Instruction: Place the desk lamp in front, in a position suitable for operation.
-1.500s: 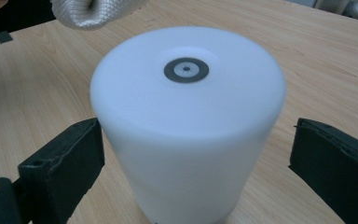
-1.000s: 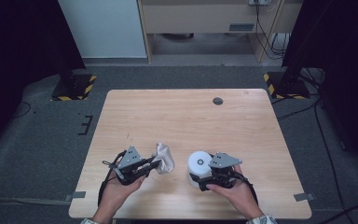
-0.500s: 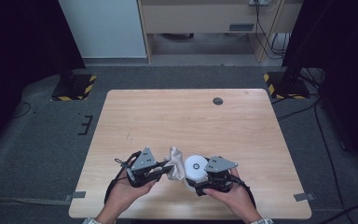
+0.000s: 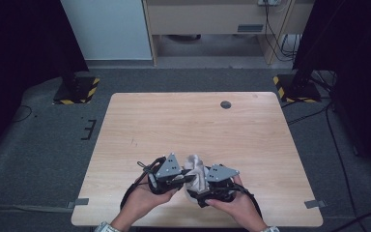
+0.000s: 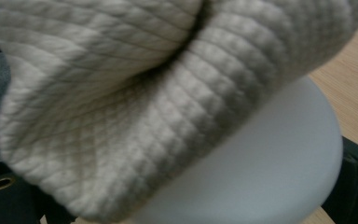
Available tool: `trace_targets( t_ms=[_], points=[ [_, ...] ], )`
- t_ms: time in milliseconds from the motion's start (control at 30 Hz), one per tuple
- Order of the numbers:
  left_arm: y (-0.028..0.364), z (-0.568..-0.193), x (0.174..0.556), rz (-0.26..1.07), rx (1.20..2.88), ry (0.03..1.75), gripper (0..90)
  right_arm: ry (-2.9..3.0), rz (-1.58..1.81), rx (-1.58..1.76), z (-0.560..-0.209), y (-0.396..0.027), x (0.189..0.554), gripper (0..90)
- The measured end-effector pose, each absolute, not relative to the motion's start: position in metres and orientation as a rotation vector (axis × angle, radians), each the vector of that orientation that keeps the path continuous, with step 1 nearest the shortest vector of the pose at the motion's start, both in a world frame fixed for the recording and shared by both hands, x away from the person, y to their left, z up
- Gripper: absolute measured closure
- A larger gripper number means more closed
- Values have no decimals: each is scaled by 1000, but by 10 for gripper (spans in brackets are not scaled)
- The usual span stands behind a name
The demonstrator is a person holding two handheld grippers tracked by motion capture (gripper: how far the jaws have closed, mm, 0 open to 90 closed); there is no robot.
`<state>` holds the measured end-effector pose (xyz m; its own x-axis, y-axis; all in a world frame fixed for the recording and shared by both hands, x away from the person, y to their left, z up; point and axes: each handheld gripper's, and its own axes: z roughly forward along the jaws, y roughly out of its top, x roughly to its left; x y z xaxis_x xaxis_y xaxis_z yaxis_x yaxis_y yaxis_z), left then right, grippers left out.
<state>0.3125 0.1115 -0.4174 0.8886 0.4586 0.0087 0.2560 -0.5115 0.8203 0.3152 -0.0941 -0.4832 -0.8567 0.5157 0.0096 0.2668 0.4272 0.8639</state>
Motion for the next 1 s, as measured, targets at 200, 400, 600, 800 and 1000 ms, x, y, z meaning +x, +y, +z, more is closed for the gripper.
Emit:
trace_targets(
  t_ms=[200,400,600,800,1000],
  points=[
    [113,-417,320,329,2136,561,791,2430,1401,675,-483,-95,315,88],
    [124,-417,316,317,2140,562,793,2430,1402,676,-483,-94,315,88],
    [121,-418,304,273,2141,517,792,2433,1390,680,-483,-93,316,88],
    [102,-419,305,253,2145,475,792,2430,1380,675,-483,-92,316,88],
    [87,-420,316,303,2155,498,791,2427,1381,674,-483,-92,316,88]
  ],
)
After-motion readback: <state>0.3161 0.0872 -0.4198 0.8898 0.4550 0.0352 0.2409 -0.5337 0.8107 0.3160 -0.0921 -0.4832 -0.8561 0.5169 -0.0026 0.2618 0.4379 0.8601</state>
